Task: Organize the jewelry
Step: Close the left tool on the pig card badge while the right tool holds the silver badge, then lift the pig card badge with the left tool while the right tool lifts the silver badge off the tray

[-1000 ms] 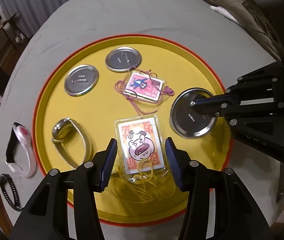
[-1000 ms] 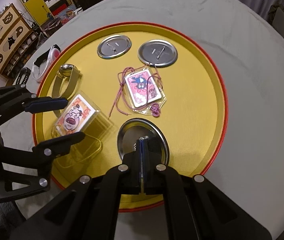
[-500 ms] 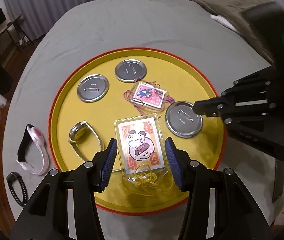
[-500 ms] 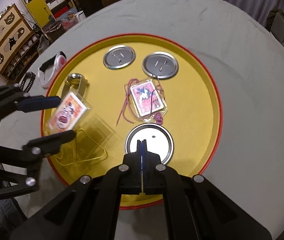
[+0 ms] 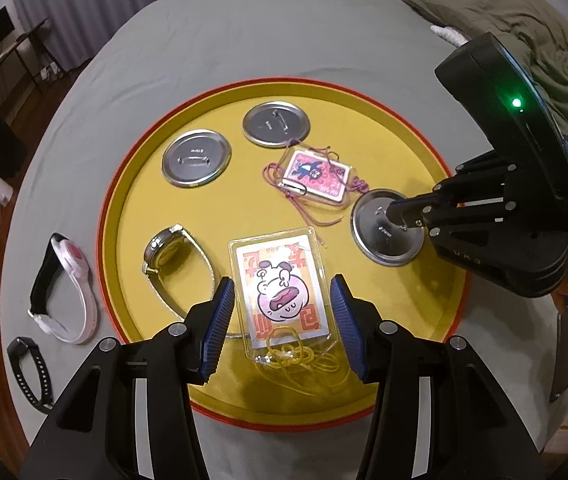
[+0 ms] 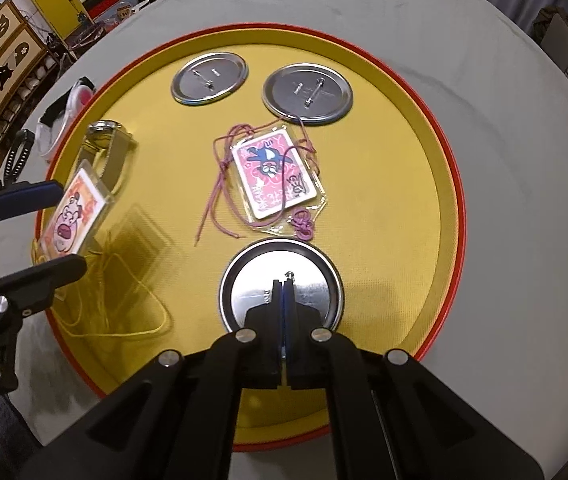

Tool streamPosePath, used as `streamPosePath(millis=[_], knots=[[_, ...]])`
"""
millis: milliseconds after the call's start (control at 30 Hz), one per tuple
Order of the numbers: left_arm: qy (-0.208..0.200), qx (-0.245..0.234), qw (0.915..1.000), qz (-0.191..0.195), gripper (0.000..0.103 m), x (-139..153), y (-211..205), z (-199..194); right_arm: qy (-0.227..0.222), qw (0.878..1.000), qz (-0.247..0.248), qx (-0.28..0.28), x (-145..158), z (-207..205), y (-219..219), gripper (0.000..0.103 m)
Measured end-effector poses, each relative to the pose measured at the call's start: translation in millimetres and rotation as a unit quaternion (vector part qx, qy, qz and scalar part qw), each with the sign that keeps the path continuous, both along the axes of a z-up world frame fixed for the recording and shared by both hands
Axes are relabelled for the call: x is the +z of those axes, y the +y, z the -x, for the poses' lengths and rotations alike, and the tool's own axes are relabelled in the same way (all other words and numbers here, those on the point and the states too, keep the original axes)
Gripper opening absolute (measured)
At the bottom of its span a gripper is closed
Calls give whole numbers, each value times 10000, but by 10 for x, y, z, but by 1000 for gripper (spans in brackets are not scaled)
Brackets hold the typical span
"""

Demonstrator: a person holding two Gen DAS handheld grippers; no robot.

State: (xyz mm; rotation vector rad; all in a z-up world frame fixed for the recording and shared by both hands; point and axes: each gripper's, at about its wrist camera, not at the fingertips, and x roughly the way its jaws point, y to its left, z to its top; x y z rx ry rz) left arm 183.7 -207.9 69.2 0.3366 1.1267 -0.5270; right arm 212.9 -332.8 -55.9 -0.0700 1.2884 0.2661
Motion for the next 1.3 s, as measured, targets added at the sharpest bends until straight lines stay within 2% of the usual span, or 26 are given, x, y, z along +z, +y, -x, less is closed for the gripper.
streamPosePath(millis=[100,167,233,267,367,467,533,700,767,800,833,1000,1233,1300], knots=[[24,-4,10000,-5,48,-33,-1,-11,-11,10000,3,-45,-20,-19,-30,2],[36,-21,10000,-12,48,-53,-12,-12,-20,10000,-8,-77,-17,-27,-55,10],[40,-34,10000,-18,48,-72,-30,-10,-102,9999,-57,-77,23,-11,-67,43],[45,-34,10000,-23,48,-83,-38,-12,-124,9999,-64,-56,29,-12,-61,47],[54,-52,10000,-23,48,-105,-60,-3,-154,9999,-30,-27,32,-4,-54,47],[60,-77,9999,-41,48,-117,-82,5,-178,9998,-57,15,35,0,-39,44],[63,-67,10000,-23,48,-114,-86,4,-132,9999,-69,49,17,14,-22,33],[50,-67,10000,-41,48,-112,-81,-5,-19,10000,-9,49,-70,-8,-37,28],[54,-57,10000,-57,48,-124,-79,-14,-50,10000,-9,52,-70,-12,-51,18],[62,-50,10000,-59,48,-130,-76,-17,-52,10000,-5,57,-67,-13,-52,4],[69,-46,9999,-63,48,-133,-75,-19,-50,10000,45,64,-68,-16,-55,2],[76,-38,10000,-52,48,-141,-66,-15,-30,10000,-3,94,-61,1,-59,2],[45,-16,10000,-5,48,-102,-39,-1,-211,9998,-10,-21,28,75,-164,1],[22,-14,10000,20,48,-69,-33,9,-275,9996,7,-21,88,65,-69,1]])
